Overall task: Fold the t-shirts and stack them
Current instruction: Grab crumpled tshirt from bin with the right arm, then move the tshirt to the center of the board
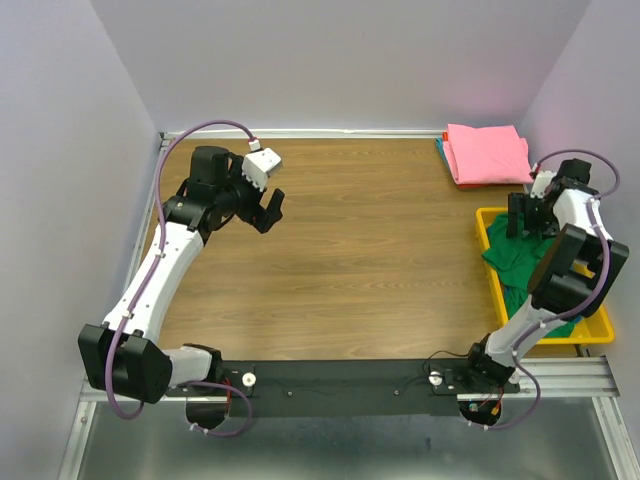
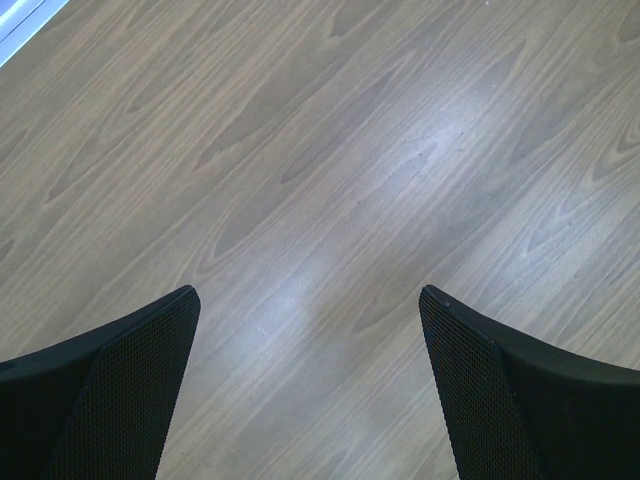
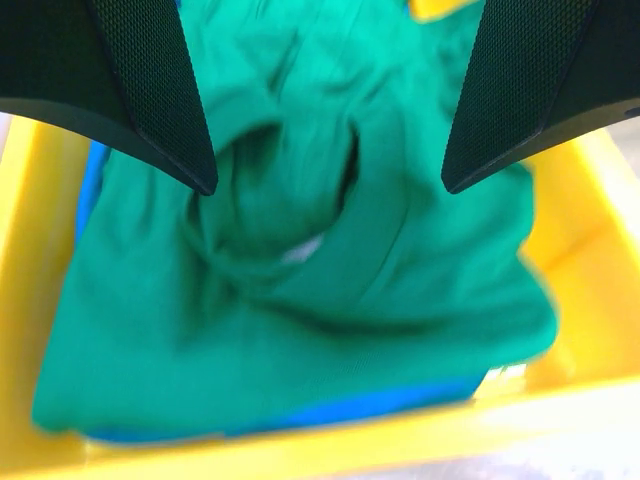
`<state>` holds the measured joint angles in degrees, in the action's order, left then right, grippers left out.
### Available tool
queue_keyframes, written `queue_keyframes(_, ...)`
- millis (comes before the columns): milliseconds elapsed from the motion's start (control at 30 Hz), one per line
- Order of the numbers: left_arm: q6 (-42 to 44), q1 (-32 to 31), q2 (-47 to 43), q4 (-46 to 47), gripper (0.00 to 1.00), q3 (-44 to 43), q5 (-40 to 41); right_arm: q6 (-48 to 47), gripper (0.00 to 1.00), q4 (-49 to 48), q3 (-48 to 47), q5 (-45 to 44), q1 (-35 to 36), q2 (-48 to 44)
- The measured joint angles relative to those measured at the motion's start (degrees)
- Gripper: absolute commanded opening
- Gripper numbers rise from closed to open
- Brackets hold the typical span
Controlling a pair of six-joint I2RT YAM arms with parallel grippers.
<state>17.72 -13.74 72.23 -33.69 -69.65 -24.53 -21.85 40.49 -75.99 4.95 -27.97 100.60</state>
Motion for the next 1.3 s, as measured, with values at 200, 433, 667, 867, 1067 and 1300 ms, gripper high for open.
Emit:
queue_keyframes(200,0.13,0.0,0.0,0.02,0.98,0.02,0.0,1.29,0.5,-2.78,-1.14,-0.37,0.0,4.76)
queue_keyframes(433,0.52,0.0,0.0,0.09,0.99,0.26,0.0,1.05,0.01,-3.21,-1.4,0.44,0.0,3.76)
queue_keyframes(667,1.33,0.0,0.02,0.07,0.98,0.22,-0.07,0.63,0.0,-2.03,-3.02,2.69,0.0,-8.0)
queue_keyframes(867,1.51,0.0,0.31,0.02,0.98,-0.22,-0.24,0.39,0.01,1.66,-16.65,9.94,0.0,-17.18)
queue_keyframes(1067,1.42,0.0,0.68,0.07,0.98,-1.66,-0.42,3.43,0.01,5.62,-35.12,22.43,0.0,-17.7)
queue_keyframes(1300,-0.09,1.66,0.85,0.57,0.98,-4.57,-0.46,18.51,0.0,-0.39,-59.52,39.87,0.55,-12.09)
